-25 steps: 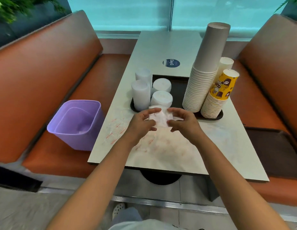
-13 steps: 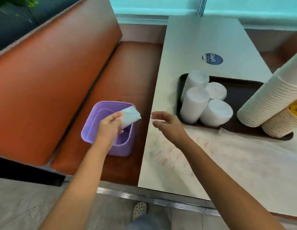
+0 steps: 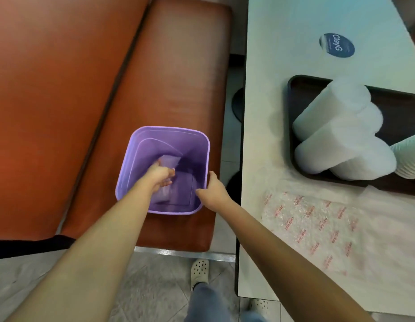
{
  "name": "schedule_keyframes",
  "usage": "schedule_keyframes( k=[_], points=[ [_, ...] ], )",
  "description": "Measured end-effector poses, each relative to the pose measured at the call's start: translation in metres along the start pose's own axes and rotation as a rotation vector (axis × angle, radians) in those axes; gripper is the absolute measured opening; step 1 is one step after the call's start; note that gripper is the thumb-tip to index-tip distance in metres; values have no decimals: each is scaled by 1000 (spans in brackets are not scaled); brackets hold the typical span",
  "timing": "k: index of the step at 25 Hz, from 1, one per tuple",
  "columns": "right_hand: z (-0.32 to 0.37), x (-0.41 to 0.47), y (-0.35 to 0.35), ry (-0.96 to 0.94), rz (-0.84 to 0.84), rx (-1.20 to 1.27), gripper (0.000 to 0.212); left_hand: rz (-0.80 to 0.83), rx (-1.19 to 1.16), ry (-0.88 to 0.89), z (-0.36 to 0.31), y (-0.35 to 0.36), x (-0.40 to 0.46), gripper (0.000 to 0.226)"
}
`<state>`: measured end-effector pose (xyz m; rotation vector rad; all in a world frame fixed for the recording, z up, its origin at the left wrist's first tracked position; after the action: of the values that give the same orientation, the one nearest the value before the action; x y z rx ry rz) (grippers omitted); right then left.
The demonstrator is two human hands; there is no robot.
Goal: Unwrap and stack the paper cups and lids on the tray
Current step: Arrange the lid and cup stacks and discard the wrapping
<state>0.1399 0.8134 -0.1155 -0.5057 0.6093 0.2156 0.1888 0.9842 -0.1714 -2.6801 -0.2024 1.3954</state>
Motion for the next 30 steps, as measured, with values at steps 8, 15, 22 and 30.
schedule_keyframes(
  k=[8,15,22,30],
  points=[
    [-18,14,17,29,13,-3,54,-22,314,-345,54,-8,43,42],
    [30,-18,-15,-223,-82,38,65,-142,386,-67,-23,3,-20,42],
    [14,-124,-138,-498,-337,80,41,66,196,641,-92,108,-206,26],
    [-159,-200,-278,-393,-670,-255,34,76,683,743,6,257,-295,32]
  ],
)
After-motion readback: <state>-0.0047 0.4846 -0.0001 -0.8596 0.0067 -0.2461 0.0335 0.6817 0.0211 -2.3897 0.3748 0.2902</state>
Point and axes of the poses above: each hand's wrist, its own x-axis towards the middle knuckle, its own y-axis out of the palm, z = x × y, the point moved 9 cm from there along x, towards the middle knuckle, and after that the axes turned 5 degrees about -y, right-handed, at the moved point
